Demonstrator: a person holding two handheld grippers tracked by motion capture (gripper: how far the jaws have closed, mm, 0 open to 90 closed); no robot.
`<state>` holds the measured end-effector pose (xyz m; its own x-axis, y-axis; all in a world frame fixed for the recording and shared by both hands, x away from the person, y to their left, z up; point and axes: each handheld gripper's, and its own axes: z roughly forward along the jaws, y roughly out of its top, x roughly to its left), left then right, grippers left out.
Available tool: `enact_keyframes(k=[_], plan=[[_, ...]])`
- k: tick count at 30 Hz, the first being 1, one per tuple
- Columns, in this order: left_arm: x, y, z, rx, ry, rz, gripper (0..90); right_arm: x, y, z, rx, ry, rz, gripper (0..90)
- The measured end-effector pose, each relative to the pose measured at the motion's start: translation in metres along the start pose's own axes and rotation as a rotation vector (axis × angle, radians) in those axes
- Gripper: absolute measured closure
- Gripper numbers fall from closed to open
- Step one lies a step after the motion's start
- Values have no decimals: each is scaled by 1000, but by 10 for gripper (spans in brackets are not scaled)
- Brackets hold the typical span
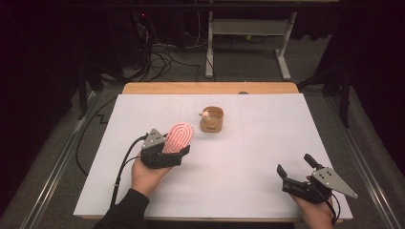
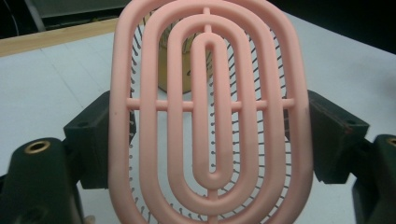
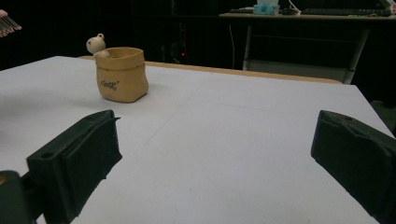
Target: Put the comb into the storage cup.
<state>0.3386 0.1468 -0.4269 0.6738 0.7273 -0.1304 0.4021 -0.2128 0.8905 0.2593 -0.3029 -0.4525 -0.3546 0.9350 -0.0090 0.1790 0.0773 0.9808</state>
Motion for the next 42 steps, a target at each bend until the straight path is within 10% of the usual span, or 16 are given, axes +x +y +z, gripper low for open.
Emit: enact_keyframes(k=[42], plan=[[-31,20,17,-111,-59,85,184,3,-2,1,10,3,-3,16]])
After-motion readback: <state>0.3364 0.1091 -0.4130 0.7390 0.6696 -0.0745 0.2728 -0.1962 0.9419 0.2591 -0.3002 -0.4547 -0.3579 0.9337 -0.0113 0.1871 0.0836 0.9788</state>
